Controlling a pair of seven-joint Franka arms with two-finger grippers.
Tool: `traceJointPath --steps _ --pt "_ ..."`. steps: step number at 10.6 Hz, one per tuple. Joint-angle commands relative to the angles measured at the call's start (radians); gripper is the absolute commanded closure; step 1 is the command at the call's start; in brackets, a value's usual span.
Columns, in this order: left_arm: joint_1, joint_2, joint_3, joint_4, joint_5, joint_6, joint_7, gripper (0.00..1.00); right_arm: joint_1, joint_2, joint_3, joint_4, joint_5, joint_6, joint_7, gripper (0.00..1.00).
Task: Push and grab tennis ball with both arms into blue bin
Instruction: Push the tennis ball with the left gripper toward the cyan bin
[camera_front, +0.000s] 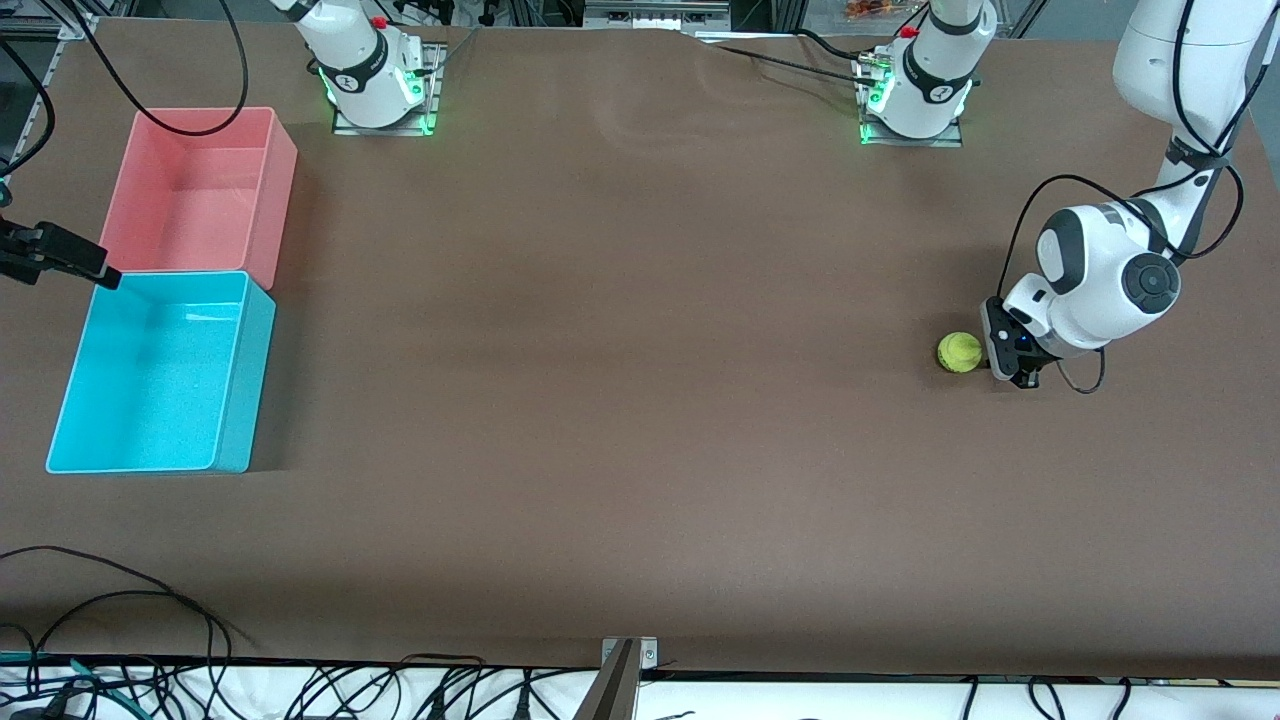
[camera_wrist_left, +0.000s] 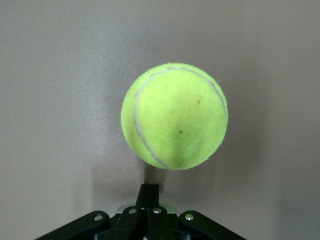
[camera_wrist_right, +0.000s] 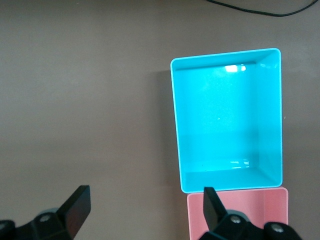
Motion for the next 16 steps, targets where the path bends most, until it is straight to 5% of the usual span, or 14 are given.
traceJointPath --steps 1,4,7,10,12,13,14,16 --pt "-0.009 0.014 0.009 0.018 -0.02 0.005 0.008 1.0 0.003 0.003 -0.002 0.007 -0.013 -0.005 0.006 0.0" --pt "-0.078 0.04 -0.003 0.018 -0.076 0.005 -0.109 1.0 0.005 0.001 0.0 0.007 -0.013 -0.01 0.006 0.0" --pt "-0.13 0.045 -0.138 0.045 -0.047 0.003 -0.462 1.0 0.006 0.001 0.0 0.007 -0.013 -0.013 0.006 0.0" --pt "-0.103 -0.004 -0.109 0.021 -0.024 -0.026 -0.428 1.0 0.006 0.001 0.0 0.007 -0.013 -0.013 0.006 0.0" --pt "-0.095 -0.067 -0.098 0.011 -0.024 -0.082 -0.401 0.87 0.006 0.001 0.0 0.007 -0.013 -0.013 0.006 0.0" --pt "-0.08 -0.105 -0.094 -0.001 -0.024 -0.101 -0.401 0.6 0.006 0.001 0.0 0.007 -0.013 -0.013 0.006 0.0" --pt "-0.069 -0.15 -0.068 -0.001 -0.023 -0.149 -0.398 0.01 0.006 0.001 0.0 0.007 -0.013 -0.013 0.006 0.0" --pt "-0.067 -0.204 -0.026 -0.002 -0.024 -0.211 -0.397 0.0 0.006 0.003 0.001 0.006 -0.013 -0.013 -0.001 0.0"
